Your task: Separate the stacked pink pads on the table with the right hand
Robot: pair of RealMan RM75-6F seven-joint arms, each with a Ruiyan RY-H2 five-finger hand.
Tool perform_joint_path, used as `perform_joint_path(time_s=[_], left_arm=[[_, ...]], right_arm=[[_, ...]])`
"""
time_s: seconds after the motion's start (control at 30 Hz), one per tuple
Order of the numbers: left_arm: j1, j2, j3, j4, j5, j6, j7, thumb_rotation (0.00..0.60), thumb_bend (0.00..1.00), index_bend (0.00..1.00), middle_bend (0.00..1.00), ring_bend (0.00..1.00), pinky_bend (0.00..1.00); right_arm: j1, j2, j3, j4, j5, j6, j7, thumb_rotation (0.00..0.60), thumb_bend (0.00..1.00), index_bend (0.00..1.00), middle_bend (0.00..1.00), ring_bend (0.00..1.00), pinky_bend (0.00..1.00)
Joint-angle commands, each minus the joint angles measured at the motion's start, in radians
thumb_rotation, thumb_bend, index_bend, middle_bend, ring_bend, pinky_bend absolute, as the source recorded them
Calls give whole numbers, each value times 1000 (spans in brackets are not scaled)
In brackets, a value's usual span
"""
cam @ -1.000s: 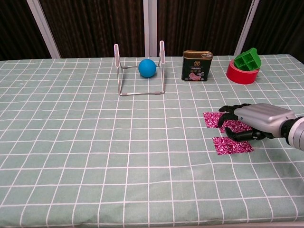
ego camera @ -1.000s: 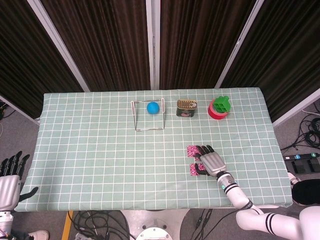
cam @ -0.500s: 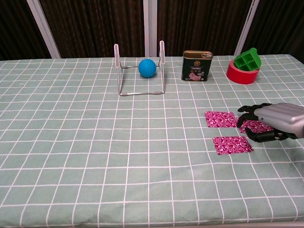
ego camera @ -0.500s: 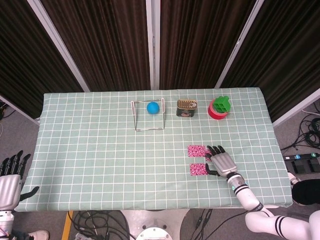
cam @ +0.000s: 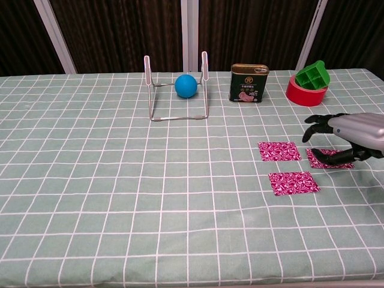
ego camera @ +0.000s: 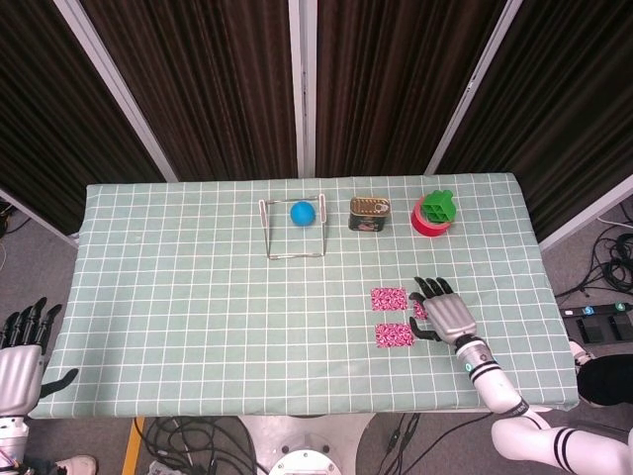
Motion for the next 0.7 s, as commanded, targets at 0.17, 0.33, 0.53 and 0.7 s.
perform_joint_path(time_s=[0.17, 0.33, 0.53, 0.7], left_arm=[[5, 1, 2, 0, -4, 3, -4, 600, 72, 137, 51, 63, 80], [10, 1, 4, 4, -9, 3, -9, 600, 72, 136, 51, 63, 80], [9, 0, 3, 10, -10, 0, -13, 600, 72, 136, 51, 62, 80], [7, -2, 1, 13, -11, -3, -14, 600, 72, 137, 51, 62, 80]], right_arm=[[57, -99, 56, 74, 67, -20, -56, 453, 150, 274, 0, 0, 0], [88, -161, 83, 149, 133, -52, -86, 483, 150, 289, 0, 0, 0], [109, -194, 91, 198, 173, -74, -104, 476, 151, 300, 0, 0, 0], [116, -205, 92, 216, 183, -79, -105, 478, 150, 300, 0, 0, 0]])
